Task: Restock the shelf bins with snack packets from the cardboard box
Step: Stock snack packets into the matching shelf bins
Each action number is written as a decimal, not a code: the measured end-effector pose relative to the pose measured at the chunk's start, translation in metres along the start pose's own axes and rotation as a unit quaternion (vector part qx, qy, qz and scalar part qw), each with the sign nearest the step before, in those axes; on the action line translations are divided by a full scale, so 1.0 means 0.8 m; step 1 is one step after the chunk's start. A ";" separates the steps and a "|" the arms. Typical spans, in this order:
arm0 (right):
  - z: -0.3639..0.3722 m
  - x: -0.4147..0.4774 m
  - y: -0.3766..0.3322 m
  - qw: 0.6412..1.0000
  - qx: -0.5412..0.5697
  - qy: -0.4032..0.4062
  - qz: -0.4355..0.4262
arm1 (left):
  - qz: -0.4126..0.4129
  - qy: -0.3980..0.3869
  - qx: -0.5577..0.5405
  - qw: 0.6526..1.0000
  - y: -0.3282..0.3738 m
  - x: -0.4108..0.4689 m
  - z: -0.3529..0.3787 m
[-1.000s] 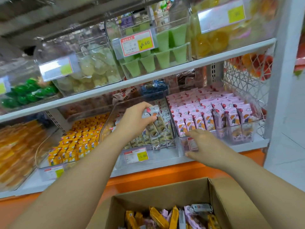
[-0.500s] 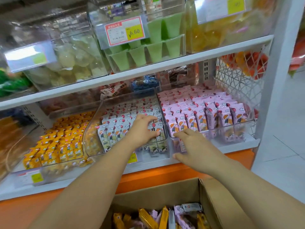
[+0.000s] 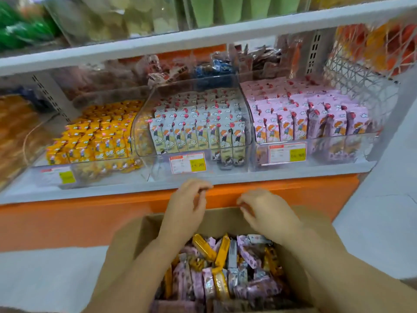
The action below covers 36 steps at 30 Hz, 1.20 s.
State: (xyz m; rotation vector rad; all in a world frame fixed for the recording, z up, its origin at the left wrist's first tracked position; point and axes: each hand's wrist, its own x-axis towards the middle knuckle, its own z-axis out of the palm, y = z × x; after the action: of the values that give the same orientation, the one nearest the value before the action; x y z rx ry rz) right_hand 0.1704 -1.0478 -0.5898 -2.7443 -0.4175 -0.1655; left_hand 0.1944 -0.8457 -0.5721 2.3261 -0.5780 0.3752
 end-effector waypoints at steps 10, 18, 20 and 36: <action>0.179 -0.036 0.039 0.944 0.099 -0.219 0.227 | -0.345 -0.160 0.003 0.925 -0.159 -0.112 0.079; 0.245 -0.031 0.077 0.920 0.073 -0.248 0.294 | -0.383 -0.225 0.011 0.896 -0.194 -0.119 0.136; 0.260 -0.031 0.081 0.922 0.081 -0.241 0.292 | -0.382 -0.245 0.014 0.891 -0.200 -0.117 0.148; 0.267 -0.031 0.081 0.929 0.112 -0.193 0.294 | -0.364 -0.353 0.003 0.862 -0.202 -0.102 0.159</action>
State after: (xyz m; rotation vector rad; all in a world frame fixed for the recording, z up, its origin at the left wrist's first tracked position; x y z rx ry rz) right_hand 0.1799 -1.0336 -0.8138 -2.5315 0.2889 0.5479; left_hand 0.2187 -0.8039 -0.7878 2.4420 0.0305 -0.8586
